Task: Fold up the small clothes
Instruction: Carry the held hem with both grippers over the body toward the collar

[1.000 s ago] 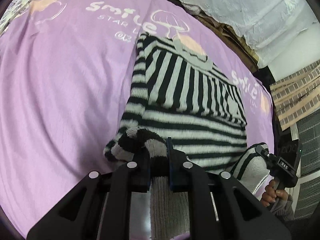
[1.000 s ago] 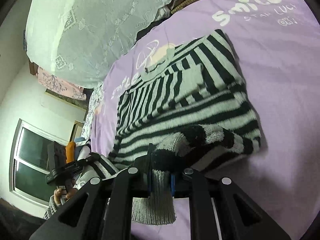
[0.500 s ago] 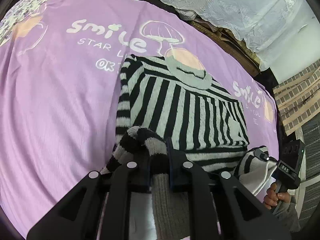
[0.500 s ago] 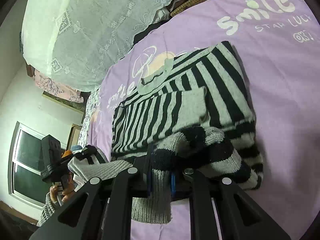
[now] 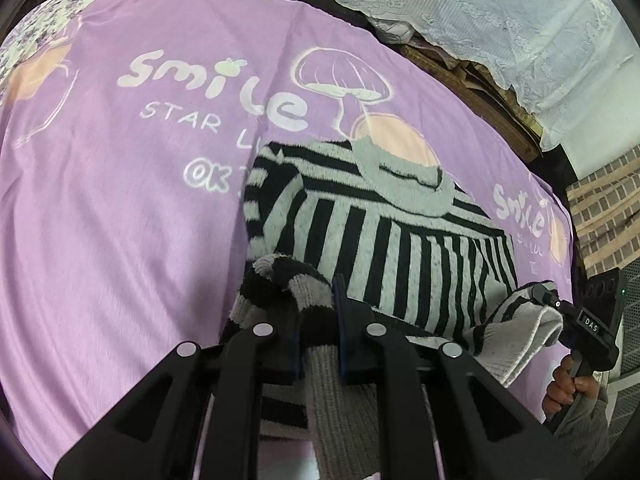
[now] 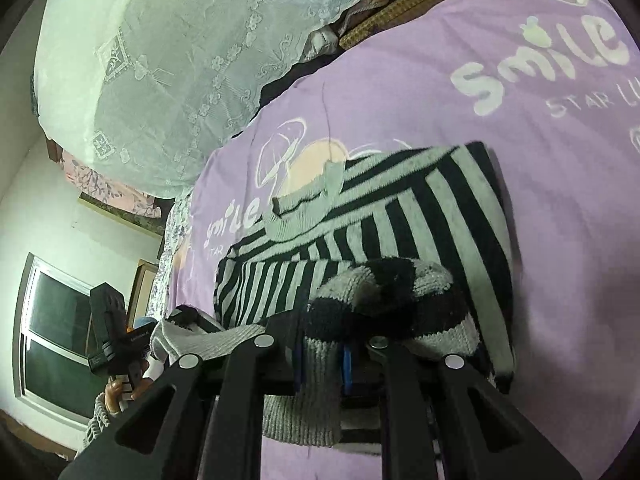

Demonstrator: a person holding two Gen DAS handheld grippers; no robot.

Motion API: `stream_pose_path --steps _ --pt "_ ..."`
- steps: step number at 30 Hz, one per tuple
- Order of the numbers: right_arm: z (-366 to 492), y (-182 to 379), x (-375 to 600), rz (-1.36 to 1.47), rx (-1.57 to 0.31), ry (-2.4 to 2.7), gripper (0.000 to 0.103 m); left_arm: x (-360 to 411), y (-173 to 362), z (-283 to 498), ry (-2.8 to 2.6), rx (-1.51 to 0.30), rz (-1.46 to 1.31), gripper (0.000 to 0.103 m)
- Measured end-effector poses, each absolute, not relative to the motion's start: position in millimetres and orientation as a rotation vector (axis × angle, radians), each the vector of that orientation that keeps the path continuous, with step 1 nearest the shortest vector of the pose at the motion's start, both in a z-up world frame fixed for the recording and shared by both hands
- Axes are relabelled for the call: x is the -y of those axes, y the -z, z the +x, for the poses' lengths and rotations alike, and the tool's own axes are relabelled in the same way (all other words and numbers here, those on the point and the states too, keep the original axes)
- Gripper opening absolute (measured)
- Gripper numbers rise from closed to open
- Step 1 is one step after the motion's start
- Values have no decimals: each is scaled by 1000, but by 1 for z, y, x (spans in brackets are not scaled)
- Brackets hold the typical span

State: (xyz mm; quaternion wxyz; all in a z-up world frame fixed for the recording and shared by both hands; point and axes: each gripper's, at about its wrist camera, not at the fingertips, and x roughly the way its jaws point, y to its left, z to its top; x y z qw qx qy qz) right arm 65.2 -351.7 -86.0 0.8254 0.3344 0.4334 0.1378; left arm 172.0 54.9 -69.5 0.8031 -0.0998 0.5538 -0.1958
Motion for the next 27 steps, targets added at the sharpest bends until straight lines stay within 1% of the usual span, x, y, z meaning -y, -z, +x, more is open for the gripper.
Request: stream_pose_path --steps 16,23,27 --pt "122 88 367 738 -898 -256 15 -35 60 235 422 -1142 -174 13" --pt "148 105 377 784 -922 -230 15 -28 67 262 414 -1149 -191 13" --pt "163 129 385 875 -973 -181 18 -24 88 279 380 -1201 -215 15"
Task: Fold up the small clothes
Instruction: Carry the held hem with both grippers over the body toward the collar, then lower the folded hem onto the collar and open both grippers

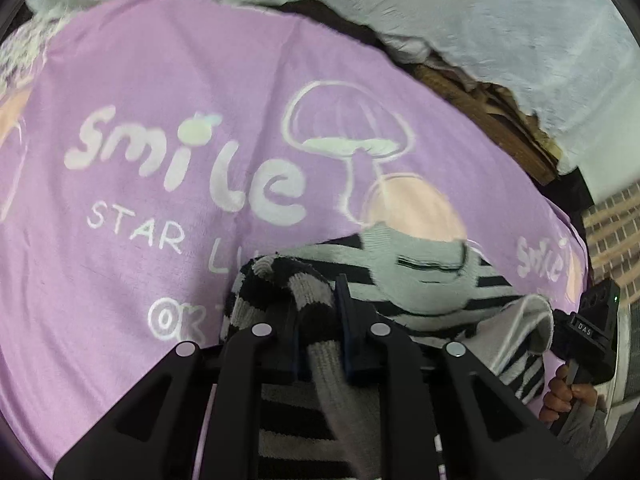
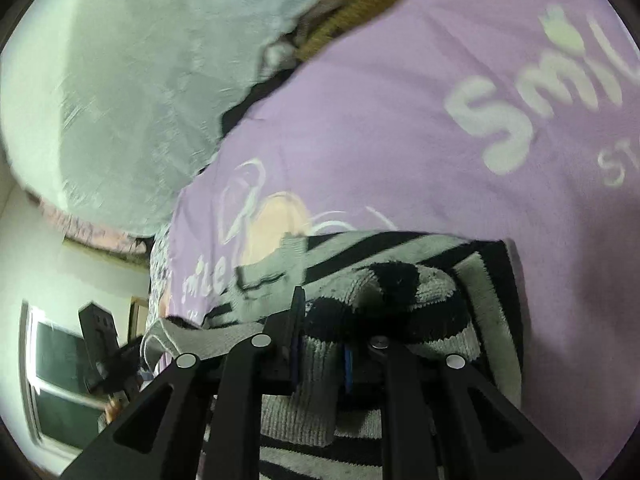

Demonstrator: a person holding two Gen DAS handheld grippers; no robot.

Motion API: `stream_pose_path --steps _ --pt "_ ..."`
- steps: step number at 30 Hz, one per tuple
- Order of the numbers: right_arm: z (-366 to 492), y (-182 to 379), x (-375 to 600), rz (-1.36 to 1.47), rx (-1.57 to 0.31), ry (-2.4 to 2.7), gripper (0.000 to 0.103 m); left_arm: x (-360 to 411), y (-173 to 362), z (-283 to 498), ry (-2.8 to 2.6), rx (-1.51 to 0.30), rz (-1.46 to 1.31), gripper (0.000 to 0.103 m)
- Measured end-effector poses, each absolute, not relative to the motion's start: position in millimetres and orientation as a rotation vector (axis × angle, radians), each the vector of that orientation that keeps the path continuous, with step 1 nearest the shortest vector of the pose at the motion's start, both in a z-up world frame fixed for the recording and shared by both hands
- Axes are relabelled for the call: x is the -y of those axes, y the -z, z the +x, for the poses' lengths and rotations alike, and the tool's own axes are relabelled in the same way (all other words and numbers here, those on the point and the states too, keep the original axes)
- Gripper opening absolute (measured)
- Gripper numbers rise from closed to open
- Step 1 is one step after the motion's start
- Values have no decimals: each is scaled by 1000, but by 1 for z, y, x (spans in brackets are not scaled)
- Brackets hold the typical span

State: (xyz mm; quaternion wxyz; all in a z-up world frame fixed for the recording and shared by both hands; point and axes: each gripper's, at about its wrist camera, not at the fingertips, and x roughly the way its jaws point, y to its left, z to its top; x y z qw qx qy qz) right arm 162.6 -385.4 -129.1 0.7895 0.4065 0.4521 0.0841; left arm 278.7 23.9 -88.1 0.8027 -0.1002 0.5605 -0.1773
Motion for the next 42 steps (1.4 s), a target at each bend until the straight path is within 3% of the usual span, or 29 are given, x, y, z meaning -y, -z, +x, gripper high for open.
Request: stream_pose_path --steps 5,7,10,11,12,18,21,25,27,30,34,39,42 --pt "173 143 390 965 -1009 -152 27 -29 115 292 341 -1305 -322 20" --pt "171 138 394 985 -987 -160 36 -33 110 292 366 -1306 -368 34" --pt "165 128 409 1021 -940 -146 47 -45 95 289 369 -1274 -428 69" --pt "163 124 412 1016 -932 -137 48 -51 86 287 316 -1240 -405 86" --pt "161 122 413 1004 -930 -135 48 -58 77 286 283 -1207 -392 89" --pt "150 112 405 886 -895 -58 49 -63 63 276 254 -1177 -344 89" --pt "151 116 413 979 -883 -34 50 -34 62 268 316 -1180 -230 89" --pt "156 99 404 871 -852 -63 50 10 63 264 371 -1160 -68 89" --pt "154 96 420 917 -805 1 65 25 66 266 385 -1153 -18 89" --pt "153 97 440 977 -790 61 66 39 85 269 347 -1193 51 89" --pt "151 81 393 634 -855 17 66 22 107 251 309 -1227 64 89" --pt "122 113 343 245 -957 58 65 15 122 195 252 -1124 252 91" --pt "98 125 342 133 -962 122 75 2 123 177 241 -1135 231 92"
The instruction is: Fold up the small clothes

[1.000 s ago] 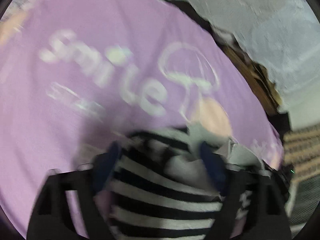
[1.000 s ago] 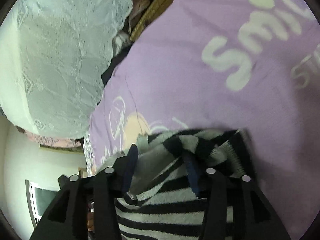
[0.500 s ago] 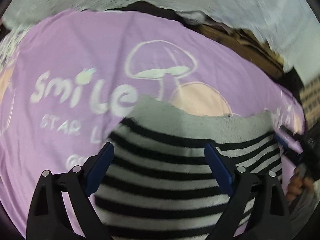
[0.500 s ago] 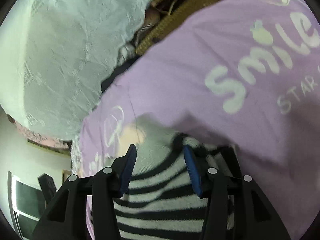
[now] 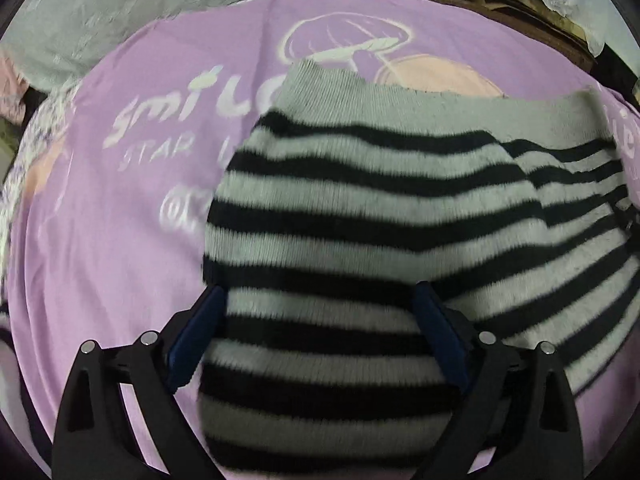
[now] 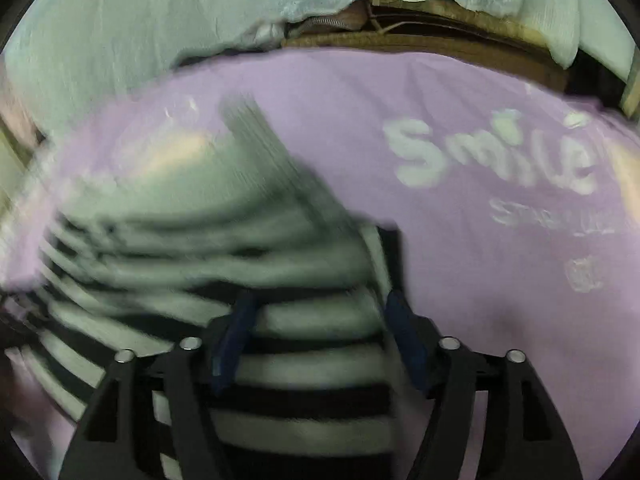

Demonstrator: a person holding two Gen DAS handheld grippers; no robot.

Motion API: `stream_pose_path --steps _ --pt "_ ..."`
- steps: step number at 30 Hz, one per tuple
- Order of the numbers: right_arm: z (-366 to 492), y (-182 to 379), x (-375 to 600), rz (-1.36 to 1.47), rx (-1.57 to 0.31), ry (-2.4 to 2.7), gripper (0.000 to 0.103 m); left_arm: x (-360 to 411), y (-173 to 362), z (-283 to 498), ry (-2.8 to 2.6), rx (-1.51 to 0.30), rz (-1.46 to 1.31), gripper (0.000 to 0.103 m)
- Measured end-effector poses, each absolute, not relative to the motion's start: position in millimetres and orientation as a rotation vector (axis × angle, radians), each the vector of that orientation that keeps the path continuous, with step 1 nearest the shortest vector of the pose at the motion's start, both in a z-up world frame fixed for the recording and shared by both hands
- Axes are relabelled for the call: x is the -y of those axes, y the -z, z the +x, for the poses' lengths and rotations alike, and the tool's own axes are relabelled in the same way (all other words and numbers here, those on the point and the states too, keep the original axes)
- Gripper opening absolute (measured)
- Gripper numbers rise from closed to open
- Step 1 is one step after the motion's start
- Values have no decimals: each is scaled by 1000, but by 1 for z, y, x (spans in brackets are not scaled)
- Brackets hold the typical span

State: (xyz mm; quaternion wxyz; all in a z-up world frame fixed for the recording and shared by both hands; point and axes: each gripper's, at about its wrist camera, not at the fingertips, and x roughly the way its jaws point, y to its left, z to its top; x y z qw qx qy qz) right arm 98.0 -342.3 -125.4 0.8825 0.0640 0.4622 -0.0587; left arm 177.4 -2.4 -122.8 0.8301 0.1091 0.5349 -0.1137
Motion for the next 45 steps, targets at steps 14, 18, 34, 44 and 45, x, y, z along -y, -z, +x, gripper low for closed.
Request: stream_pose_path --steps 14,18,34,44,45 --pt "45 123 269 69 -977 8 67 43 122 127 302 -1110 329 97" --pt "22 131 268 49 -967 -12 68 34 123 111 320 -1089 331 98" --pt "107 94 324 228 -880 65 65 1 94 186 106 -1036 246 98" --pt "107 122 342 218 -951 91 50 -22 126 194 101 -1130 151 99" --pt "108 118 342 228 -951 94 50 -22 122 197 101 -1134 156 99"
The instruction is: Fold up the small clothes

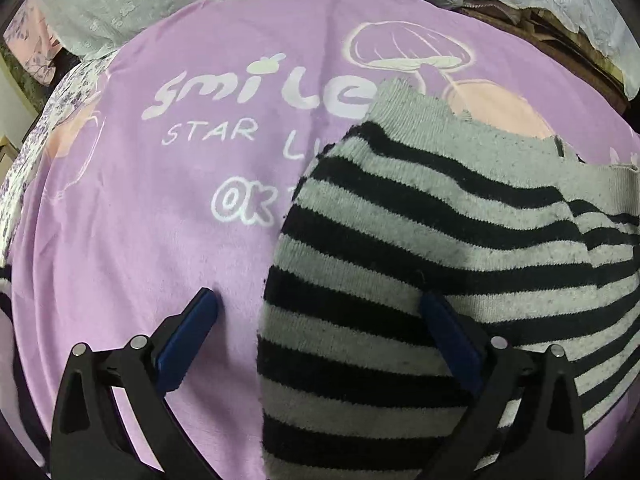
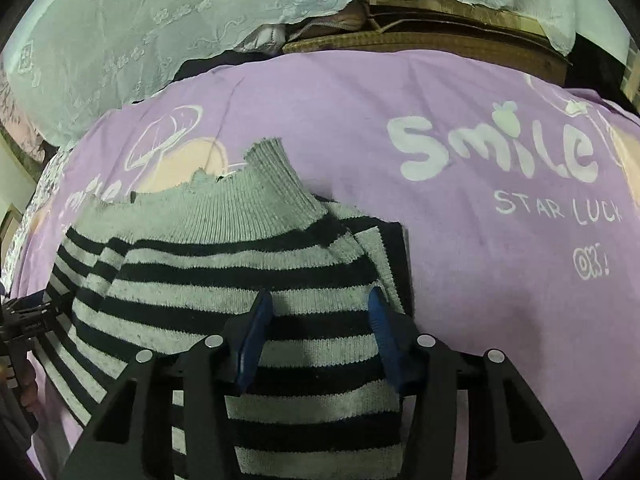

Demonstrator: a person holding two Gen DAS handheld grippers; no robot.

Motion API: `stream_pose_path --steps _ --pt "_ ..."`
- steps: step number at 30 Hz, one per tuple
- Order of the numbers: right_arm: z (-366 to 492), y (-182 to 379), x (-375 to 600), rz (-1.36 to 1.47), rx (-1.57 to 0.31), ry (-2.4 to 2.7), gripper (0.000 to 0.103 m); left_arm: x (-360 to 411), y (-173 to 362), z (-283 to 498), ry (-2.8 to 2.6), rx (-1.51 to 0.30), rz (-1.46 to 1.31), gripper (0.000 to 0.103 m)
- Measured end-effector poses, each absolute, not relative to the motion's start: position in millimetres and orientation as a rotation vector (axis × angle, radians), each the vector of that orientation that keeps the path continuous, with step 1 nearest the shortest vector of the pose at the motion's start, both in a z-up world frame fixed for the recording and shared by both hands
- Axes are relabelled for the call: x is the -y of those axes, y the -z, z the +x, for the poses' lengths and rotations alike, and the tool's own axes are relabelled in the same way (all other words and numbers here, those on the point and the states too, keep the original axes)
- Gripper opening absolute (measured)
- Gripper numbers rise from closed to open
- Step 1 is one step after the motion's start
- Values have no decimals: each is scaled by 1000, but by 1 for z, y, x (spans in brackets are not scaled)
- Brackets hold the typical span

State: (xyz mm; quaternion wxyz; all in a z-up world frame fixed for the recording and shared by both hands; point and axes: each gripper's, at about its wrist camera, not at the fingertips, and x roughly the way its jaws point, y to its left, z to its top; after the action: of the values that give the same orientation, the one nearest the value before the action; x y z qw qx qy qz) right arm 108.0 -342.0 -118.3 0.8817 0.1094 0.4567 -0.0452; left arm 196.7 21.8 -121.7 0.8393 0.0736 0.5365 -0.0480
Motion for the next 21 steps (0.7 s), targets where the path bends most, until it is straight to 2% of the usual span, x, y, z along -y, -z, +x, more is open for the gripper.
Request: stream_pose_path --steps 8,14,21 --pt "142 81 324 199 -864 51 51 -11 69 245 98 -992 155 99" --pt "167 92 321 203 -886 64 52 13 102 268 41 -1044 237 99" --pt "166 134 336 242 -929 102 63 10 131 261 12 -1048 210 99"
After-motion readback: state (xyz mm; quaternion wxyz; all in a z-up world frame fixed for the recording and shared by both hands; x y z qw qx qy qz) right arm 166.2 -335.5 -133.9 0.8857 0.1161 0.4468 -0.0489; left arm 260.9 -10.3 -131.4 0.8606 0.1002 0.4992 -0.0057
